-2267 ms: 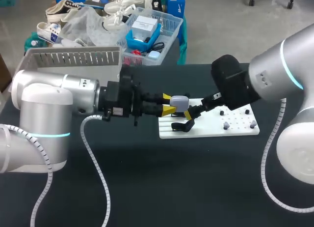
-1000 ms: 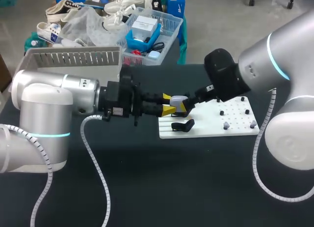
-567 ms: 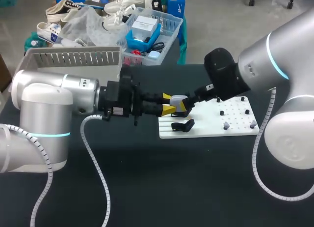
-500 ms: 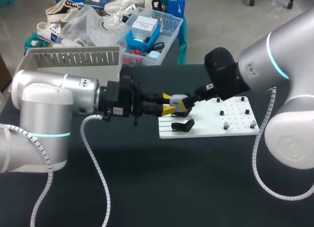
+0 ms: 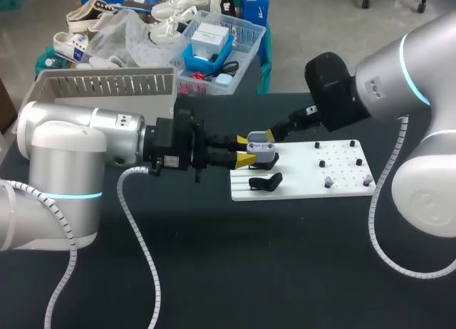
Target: Pick up each earbud case from the left stands, insert the matching earbuds, close the lid, and place the case in the box.
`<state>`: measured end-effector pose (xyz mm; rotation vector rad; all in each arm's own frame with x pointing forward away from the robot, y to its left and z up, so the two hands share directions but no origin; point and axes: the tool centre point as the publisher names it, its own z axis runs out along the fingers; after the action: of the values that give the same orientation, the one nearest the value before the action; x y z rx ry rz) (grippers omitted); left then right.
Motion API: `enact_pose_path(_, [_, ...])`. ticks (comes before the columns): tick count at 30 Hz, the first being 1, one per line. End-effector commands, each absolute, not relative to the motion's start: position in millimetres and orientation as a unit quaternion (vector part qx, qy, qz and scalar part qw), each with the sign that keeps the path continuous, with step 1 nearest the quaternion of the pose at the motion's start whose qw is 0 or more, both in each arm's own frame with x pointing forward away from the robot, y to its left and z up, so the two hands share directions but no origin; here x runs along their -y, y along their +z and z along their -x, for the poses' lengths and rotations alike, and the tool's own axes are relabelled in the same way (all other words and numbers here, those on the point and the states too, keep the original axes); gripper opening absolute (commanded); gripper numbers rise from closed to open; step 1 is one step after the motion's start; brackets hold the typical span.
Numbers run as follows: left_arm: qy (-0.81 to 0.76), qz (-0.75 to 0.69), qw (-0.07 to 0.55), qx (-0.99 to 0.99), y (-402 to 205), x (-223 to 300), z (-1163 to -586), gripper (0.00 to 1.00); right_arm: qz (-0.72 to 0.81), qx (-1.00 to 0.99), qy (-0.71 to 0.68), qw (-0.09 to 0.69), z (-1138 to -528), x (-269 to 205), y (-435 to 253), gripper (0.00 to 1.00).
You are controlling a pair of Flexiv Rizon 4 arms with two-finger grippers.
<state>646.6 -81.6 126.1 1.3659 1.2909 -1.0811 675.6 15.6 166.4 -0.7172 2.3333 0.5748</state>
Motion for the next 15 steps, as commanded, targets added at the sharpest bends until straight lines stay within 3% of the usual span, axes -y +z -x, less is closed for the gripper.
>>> enact_pose_path(1, [-0.44, -0.556, 0.469, -0.527, 126, 82, -646, 0.0, 0.253, -0.89, 0.171, 0.337, -668, 9, 174, 1.0])
enact_pose_path(15, [-0.44, -0.556, 0.469, -0.527, 126, 82, -646, 0.0, 0.197, -0.925, 0.052, 0.322, -669, 98, 145, 1.0])
